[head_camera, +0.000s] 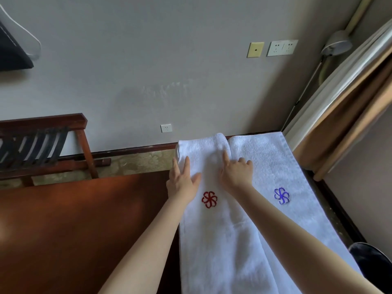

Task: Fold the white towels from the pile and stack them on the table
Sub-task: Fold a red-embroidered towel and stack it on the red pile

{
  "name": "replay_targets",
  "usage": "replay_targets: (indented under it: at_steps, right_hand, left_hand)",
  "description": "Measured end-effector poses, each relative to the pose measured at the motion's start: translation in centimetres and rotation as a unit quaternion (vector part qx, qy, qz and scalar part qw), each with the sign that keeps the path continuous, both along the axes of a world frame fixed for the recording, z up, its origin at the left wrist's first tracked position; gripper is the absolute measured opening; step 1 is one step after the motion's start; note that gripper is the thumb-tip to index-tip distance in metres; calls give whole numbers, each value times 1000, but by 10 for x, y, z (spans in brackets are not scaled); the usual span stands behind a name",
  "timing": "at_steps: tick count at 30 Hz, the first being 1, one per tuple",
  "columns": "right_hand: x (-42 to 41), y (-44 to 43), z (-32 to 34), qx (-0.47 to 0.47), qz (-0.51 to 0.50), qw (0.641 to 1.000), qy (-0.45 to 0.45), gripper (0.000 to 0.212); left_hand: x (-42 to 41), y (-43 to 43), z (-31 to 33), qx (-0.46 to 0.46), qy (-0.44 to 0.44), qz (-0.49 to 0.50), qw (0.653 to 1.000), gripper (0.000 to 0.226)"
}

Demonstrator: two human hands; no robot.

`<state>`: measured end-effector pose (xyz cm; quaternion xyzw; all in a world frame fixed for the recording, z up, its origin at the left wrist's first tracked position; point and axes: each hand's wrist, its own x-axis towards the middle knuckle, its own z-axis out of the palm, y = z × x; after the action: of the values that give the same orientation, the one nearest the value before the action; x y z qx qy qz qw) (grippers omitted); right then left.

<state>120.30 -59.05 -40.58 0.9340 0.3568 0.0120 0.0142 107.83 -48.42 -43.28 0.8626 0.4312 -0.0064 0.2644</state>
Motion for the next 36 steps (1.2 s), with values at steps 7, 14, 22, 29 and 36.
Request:
replay_targets:
  at_steps: [7, 14, 22, 29, 36]
  right_hand:
    - [-69, -77, 1, 21, 0, 999, 29, 71]
    - [-114, -141, -2, 22, 25, 999, 20, 72]
    - [-144, -180, -2, 63, 35, 997, 36, 75]
    - [-138, -184, 18, 398, -105, 803, 432, 65]
    - [-143, -185, 25, 446, -134, 751, 469, 63]
  left_hand:
    - [-72, -87, -2, -34, -15, 5, 999, 70]
    - [-123, -143, -6, -15, 8, -11, 1000, 65]
    - [-167, -185, -14, 14, -32, 27, 999, 80]
    - [-163, -177, 7, -132, -175, 215, 952, 66]
    - [-162, -173, 12, -271, -147, 228, 924, 50]
